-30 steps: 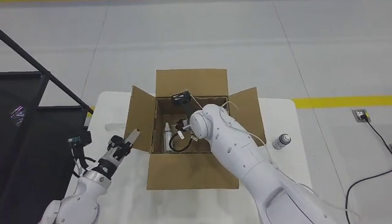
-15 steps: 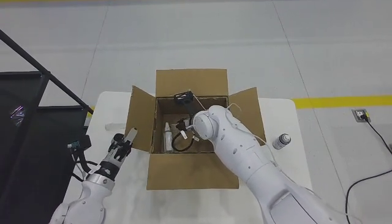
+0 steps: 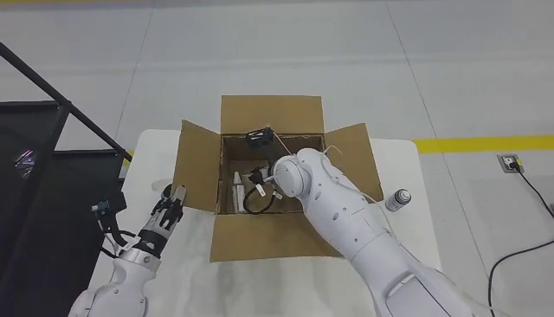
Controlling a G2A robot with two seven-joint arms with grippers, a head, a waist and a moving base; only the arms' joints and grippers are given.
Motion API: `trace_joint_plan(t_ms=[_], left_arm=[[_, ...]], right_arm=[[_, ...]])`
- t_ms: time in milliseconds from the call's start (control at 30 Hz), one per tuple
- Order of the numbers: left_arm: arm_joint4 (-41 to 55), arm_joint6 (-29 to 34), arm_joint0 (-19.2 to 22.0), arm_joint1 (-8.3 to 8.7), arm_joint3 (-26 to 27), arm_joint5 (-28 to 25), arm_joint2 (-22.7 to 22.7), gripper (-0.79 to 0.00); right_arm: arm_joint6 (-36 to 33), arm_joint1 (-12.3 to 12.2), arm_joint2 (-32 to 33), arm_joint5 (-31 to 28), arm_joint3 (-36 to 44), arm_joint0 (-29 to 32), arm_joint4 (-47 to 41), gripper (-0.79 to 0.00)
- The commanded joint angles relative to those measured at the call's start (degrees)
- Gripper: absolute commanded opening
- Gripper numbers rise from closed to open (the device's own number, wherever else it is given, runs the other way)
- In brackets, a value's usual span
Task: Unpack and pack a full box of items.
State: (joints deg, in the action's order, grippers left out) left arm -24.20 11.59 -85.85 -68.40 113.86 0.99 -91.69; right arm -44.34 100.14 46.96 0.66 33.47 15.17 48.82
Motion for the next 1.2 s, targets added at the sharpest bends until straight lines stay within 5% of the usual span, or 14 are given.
trace_joint_plan(t_ms=[0, 467, 500, 600, 667, 767, 833, 1167], left_arm=[[-0.32, -0.45, -0.17, -0.02, 0.4, -0.41, -0.03, -0.785], [-0.56, -0.11, 1.19, -0.18, -0.39, 0.51, 0.03, -0.763], [-0.5, 0.04, 1.44, -0.2, -0.74, 0.6, 0.1, -0.665], [-0.32, 0.47, 1.79, -0.22, -1.36, 0.68, 0.18, -0.566], [-0.25, 0.69, 1.88, -0.23, -1.71, 0.73, 0.15, -0.422], [-0.27, 0.94, 1.94, -0.23, -2.06, 0.69, 0.09, -0.366], [-0.17, 1.06, 1.89, -0.24, -2.18, 0.65, -0.01, -0.046], [2.64, 0.21, 0.05, -0.31, -1.05, -1.47, -1.77, 0.0]], right_arm=[[-0.21, -0.1, 0.23, -0.26, 0.16, 0.12, 0.11, 0.0], [-4.8, 0.18, 1.41, -0.32, -1.78, -0.99, -1.27, 0.0], [-4.27, 0.23, 1.39, 0.33, -1.92, -0.93, -1.07, 0.0], [-3.71, 0.27, 0.99, 0.88, -1.58, -0.66, 0.26, 0.0], [-3.5, 0.23, 0.79, 1.49, -0.9, -0.35, 1.25, 0.0], [-3.99, 0.11, 0.61, 3.15, 0.74, 0.31, 2.63, 0.0], [-4.72, 0.05, 0.13, 4.89, 2.3, 0.92, 4.33, 0.0], [-11.78, -0.94, 0.95, 18.64, 12.37, 4.81, 10.9, 0.0]])
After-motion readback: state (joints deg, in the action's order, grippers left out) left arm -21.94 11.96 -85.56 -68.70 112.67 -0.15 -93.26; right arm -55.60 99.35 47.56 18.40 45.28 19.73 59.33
